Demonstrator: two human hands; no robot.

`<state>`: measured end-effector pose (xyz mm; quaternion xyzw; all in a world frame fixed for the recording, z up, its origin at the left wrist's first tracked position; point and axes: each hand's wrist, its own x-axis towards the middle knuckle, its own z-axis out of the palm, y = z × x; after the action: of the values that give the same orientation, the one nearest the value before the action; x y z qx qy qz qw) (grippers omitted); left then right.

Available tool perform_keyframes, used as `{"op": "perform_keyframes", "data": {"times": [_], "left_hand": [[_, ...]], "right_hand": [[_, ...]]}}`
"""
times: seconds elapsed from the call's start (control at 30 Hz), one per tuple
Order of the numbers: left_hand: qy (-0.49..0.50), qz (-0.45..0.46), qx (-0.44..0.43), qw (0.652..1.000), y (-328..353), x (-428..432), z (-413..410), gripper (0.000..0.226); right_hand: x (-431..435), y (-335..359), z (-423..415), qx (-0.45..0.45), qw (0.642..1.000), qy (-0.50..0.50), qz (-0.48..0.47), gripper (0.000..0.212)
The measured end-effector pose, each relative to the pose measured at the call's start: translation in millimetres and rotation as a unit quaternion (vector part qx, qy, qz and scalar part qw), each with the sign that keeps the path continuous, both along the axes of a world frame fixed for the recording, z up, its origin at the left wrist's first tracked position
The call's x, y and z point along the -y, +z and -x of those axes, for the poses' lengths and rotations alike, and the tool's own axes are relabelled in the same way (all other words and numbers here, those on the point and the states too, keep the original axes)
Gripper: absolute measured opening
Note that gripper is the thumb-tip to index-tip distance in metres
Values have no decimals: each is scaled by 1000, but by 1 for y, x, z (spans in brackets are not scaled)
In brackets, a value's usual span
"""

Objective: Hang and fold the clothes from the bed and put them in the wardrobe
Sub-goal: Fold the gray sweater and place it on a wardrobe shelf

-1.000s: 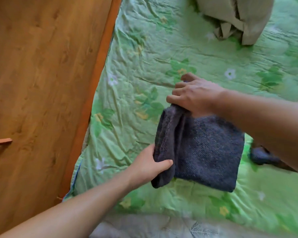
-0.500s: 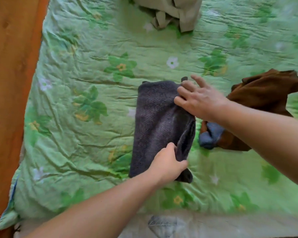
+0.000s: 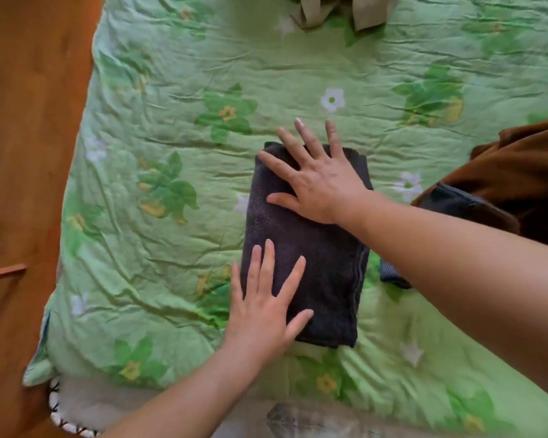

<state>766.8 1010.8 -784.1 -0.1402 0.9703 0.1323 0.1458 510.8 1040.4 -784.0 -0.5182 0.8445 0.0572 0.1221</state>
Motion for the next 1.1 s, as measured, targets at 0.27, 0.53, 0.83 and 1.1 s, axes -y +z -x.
{"op": "perform_keyframes", "data": {"times": [0.27,0.53,0.83,1.1], "left_hand": [[-16,7,12,1000,-55,2,-7,97],[449,-327,-24,831,-11,2,-51,81],[570,-488,-152,643,28,93,-18,40],[308,-191,-96,927,19,170,32,59]], "right_hand": [[-1,-37,5,68,994,-78,-40,88],[-20,15,43,321,903,-279,-58,71],[-106,47,16,566,644,-514,25,77],[-98,14,-76,305,807,-504,41,108]]}}
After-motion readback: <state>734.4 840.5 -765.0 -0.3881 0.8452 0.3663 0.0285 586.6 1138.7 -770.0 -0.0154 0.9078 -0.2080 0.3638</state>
